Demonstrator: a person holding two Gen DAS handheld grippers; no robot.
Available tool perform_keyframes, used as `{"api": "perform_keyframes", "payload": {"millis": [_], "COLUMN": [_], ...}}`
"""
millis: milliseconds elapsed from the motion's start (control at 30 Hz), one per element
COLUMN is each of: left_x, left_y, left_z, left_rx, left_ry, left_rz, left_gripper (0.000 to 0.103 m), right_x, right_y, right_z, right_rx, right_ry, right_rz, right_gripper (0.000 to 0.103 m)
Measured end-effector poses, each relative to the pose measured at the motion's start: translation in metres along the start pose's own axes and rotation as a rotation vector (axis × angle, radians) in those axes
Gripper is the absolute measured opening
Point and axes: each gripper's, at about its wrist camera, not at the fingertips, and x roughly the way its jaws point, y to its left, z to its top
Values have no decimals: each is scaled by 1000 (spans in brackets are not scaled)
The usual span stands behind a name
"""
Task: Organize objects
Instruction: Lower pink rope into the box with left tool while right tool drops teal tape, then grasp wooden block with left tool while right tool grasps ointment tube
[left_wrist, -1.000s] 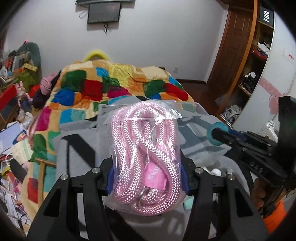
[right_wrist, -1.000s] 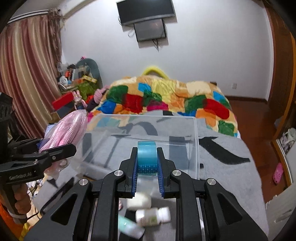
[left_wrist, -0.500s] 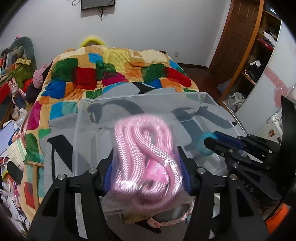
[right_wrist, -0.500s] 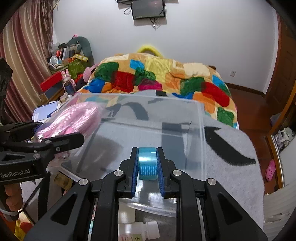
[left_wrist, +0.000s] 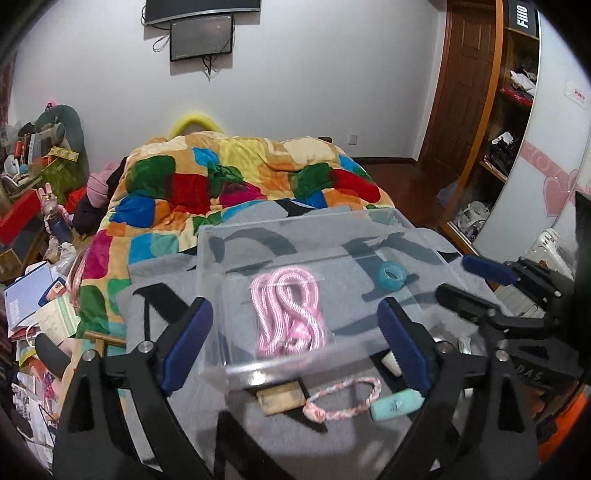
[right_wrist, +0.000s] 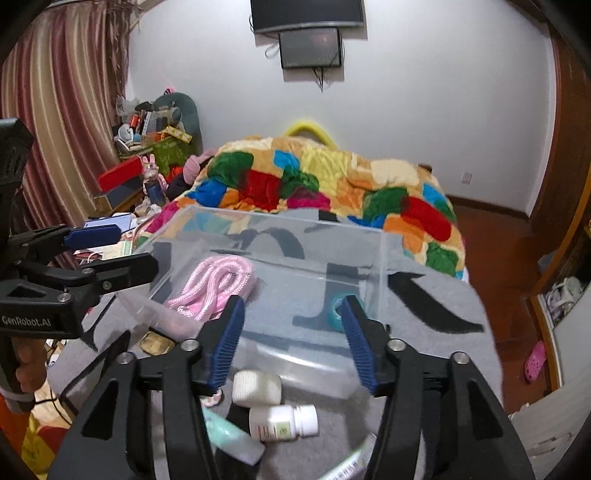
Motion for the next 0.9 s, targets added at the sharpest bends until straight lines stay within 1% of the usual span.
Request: {"api": "perform_keyframes", "payload": {"millis": [100,300,400,500,633,733,900], "left_x": [-2,9,15,20,28,34,49], "left_y": [2,11,16,22,31,37,34], "left_z": [-14,-52,-68,-78,-85,-85,-80], "left_rx": [-1,0,-17,-48,-81,-123,-150], "left_ry": [16,77,115,135,161,168,192], "left_rz": [8,52,49,41,46,36,27], "left_gripper": [93,93,93,93,93,92,83], "right_x": [-14,-28,-30,-27,-16,-10,-1], "right_y": [-2,-14,-22,-28,-35,-40,-46], "right_z": [-9,-32,-46,-63,-86,-98,-109], "right_rx": [-2,29,61,88,116,143,182], "right_ry": [-15,0,19,44,95,123,153], "right_rz": [-7,-16,-15,-35,-90,-100,-88], "right_gripper": [56,57,57,57,57,57,57]}}
